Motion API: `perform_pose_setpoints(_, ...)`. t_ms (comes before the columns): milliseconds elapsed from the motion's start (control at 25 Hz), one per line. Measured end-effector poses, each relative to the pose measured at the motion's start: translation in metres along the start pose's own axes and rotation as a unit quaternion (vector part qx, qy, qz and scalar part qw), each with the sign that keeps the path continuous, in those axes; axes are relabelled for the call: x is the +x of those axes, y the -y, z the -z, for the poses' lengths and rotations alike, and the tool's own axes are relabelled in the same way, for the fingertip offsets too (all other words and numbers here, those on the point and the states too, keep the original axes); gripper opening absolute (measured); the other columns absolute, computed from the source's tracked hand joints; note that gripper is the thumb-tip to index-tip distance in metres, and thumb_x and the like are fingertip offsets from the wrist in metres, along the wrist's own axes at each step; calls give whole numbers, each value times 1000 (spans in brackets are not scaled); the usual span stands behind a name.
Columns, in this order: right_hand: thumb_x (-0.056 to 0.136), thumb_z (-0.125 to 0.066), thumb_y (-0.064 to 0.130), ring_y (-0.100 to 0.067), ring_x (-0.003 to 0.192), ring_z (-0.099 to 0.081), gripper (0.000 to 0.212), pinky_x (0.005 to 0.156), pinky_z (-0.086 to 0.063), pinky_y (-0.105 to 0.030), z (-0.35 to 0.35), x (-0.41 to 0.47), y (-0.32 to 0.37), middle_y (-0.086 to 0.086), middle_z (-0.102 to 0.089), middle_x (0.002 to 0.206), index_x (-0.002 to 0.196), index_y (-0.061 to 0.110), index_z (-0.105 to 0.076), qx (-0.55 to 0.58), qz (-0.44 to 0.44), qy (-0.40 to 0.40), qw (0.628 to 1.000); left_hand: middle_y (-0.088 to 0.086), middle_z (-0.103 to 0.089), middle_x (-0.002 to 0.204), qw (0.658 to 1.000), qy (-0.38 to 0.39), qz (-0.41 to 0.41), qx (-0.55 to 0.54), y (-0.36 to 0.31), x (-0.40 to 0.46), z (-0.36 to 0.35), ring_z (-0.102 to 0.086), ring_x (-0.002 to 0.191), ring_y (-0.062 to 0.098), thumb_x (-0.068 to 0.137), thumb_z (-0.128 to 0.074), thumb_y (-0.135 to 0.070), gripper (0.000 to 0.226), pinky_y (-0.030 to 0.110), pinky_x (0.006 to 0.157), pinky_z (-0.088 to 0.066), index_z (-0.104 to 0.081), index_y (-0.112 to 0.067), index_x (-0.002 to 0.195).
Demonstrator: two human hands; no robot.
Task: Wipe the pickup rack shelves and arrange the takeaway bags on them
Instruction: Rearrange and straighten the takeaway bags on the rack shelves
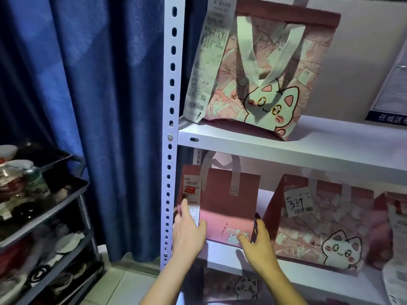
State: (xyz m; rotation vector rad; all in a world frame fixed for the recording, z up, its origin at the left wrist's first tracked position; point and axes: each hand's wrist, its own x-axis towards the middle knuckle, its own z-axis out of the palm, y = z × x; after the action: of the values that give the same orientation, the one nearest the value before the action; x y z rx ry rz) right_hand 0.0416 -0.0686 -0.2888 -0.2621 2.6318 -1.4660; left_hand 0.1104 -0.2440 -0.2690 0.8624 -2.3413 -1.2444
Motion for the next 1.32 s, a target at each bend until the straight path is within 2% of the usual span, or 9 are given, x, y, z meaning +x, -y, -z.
perform_pose_setpoints(120,89,-69,18,-16,112,-64,51,101,-51,-43,-2,-1,-4,14,-67,119,130,37,-47,46,0,8,999,22,-33,147,1000,6,20,-23,-1,2,-1,-43,126,36,92,-52,-26,78,45,100,-41,-5,-27,155)
perform_pose_setpoints(400,93,-69,18,2,108,-62,46,91,-51,-26,20,-17,-16,16,-64,120,126,41,-48,106,-1,-2,994,4,-20,145,994,-33,-77,-68,-15,-35,-5,-39,126,29,90,-57,-17,73,33,97,-36,-20,-28,152)
perform_pose_setpoints(520,92,-69,19,-12,116,-62,44,102,-51,-40,31,-32,-15,13,-64,121,126,38,-49,111,7,-3,994,4,-22,148,992,-51,-78,-85,-21,-59,-2,-33,135,29,89,-57,-15,67,46,112,-33,-28,-24,149)
perform_pose_setpoints(640,91,-71,21,-15,119,-59,47,106,-48,-43,38,-53,-17,11,-63,123,130,36,-49,120,15,-3,993,6,-25,147,989,-67,-75,-104,-22,-87,5,-33,136,26,88,-58,-12,64,44,114,-31,-34,-22,146)
perform_pose_setpoints(800,90,-73,23,10,104,-59,45,82,-47,-15,51,-87,-24,25,-62,115,120,48,-51,147,29,4,989,-2,-30,139,985,-124,-73,-94,-24,-130,11,-33,126,19,87,-61,-13,60,36,104,-33,-39,-28,141)
perform_pose_setpoints(920,90,-73,20,16,97,-60,47,74,-43,-9,68,-117,-32,26,-62,115,122,46,-51,167,41,-7,985,-5,-35,132,980,-149,-82,-102,-30,-167,11,-35,121,16,87,-61,-11,56,36,102,-34,-43,-29,138)
perform_pose_setpoints(1160,94,-69,27,31,91,-54,46,79,-43,-14,137,-182,-48,48,-61,98,118,59,-45,192,65,-24,979,-5,-41,122,971,-161,-128,-124,-62,-252,-2,-39,114,16,87,-59,-11,48,35,92,-36,-49,-32,130)
perform_pose_setpoints(1240,94,-68,26,25,97,-58,52,93,-48,-27,162,-201,-51,38,-61,113,133,51,-45,224,79,-34,971,-6,-41,123,969,-155,-144,-129,-75,-279,-4,-43,115,18,89,-57,-10,45,37,89,-46,-50,-32,128)
perform_pose_setpoints(1320,94,-68,24,21,99,-60,60,93,-49,-26,186,-220,-53,28,-60,124,145,41,-42,246,96,-52,963,-6,-41,127,964,-153,-170,-137,-88,-304,-6,-47,116,20,91,-57,-8,42,35,82,-55,-51,-31,126)
